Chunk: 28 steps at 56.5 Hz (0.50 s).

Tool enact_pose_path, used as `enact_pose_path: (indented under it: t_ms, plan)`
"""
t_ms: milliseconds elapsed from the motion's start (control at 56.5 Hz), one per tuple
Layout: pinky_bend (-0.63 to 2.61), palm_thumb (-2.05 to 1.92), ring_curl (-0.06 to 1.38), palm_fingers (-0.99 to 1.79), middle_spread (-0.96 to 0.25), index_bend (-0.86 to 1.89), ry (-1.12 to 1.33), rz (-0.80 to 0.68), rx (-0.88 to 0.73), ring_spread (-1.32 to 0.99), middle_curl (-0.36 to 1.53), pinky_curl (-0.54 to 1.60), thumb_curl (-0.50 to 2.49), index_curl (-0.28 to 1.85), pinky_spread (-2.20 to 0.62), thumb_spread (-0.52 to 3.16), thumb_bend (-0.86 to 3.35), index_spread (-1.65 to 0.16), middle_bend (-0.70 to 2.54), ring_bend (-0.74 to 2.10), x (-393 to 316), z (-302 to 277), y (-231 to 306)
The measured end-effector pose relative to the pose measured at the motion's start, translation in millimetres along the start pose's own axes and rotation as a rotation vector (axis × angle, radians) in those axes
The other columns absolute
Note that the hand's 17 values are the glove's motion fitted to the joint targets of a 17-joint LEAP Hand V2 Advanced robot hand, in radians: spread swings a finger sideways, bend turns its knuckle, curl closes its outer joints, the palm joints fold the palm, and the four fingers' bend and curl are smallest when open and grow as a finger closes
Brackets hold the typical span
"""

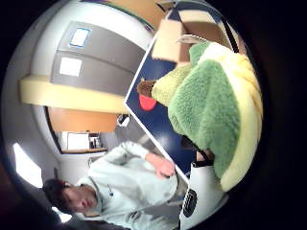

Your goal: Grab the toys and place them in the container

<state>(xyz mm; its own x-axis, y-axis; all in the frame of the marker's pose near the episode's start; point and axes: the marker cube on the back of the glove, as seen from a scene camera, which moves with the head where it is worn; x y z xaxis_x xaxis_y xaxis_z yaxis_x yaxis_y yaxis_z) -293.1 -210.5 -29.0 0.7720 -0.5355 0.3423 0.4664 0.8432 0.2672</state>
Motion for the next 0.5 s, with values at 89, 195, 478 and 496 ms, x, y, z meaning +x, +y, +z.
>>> enact_pose_path:
  t_ms: [89,195,478,496]
  plan:
    - [1.06,0.64,0.8,0.66,-0.35,0.97,-0.012,0.01,0.127,-0.45,1.01,0.61,1.09,0.58,-0.42,0.66,0.21,-0.38,1.19,1.47,-4.0,8.2,-35.0]
    - [1.14,0.62,0.8,0.4,-0.34,0.85,0.07,-0.054,0.188,-0.43,1.02,0.64,1.11,0.62,-0.41,0.66,0.18,-0.36,1.14,1.45,24.7,31.9,-59.0]
    - [0.88,0.1,0.45,-0.47,-0.1,0.16,0.071,0.145,0.075,-0.14,0.63,0.49,0.71,0.4,-0.07,1.15,-0.04,-0.21,0.24,0.36,26.9,96.2,-59.0]
    - [0.86,0.1,0.44,-0.45,-0.09,0.14,0.072,0.14,0.075,-0.12,0.62,0.48,0.7,0.39,-0.06,1.16,-0.04,-0.21,0.21,0.33,27.3,96.4,-55.7]
